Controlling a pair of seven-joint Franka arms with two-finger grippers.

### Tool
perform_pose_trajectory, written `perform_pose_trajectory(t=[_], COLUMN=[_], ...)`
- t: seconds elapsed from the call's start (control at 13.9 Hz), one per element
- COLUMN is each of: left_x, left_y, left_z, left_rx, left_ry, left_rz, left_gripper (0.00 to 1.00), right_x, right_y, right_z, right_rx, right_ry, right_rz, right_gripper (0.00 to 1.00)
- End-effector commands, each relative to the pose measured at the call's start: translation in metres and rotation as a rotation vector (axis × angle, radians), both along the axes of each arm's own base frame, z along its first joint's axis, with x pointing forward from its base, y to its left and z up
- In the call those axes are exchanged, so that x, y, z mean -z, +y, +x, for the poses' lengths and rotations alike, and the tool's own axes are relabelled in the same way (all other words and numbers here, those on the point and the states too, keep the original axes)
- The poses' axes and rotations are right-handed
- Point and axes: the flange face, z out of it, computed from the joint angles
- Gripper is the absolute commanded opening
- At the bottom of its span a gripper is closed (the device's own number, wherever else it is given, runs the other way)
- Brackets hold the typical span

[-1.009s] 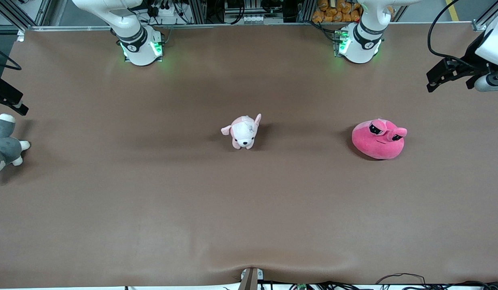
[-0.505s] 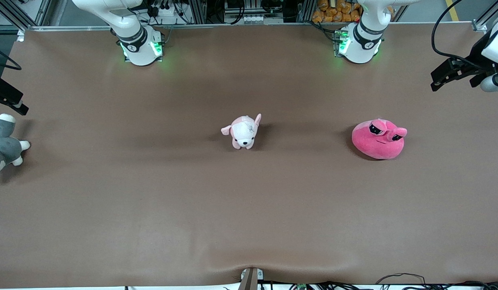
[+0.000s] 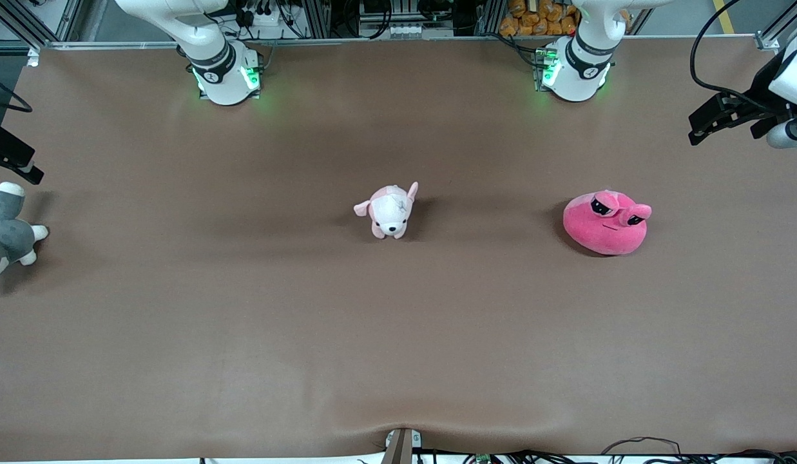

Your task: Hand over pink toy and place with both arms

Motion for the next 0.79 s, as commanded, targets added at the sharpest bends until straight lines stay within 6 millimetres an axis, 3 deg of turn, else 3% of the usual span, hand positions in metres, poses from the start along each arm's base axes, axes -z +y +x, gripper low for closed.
perform_pose_trajectory(t=[0.0, 0.72], left_x=[-0.0021, 0.0000], left_y=[0.0014, 0.0028], left_z=[0.0016, 0.0024], left_rx=[-0.019, -0.112], left_ry=[0.003, -0.002], left_rz=[0.002, 0.001], left_gripper=[1.00, 1.00], right_x=[-0.0022, -0.0009], right_y=[-0.0031, -0.0021], right_z=[0.0002, 0.0004], right_rx=[0.003, 0.001], right_ry=[0.011, 0.017], right_rz=[0.008, 0.010], right_gripper=[1.00, 1.00])
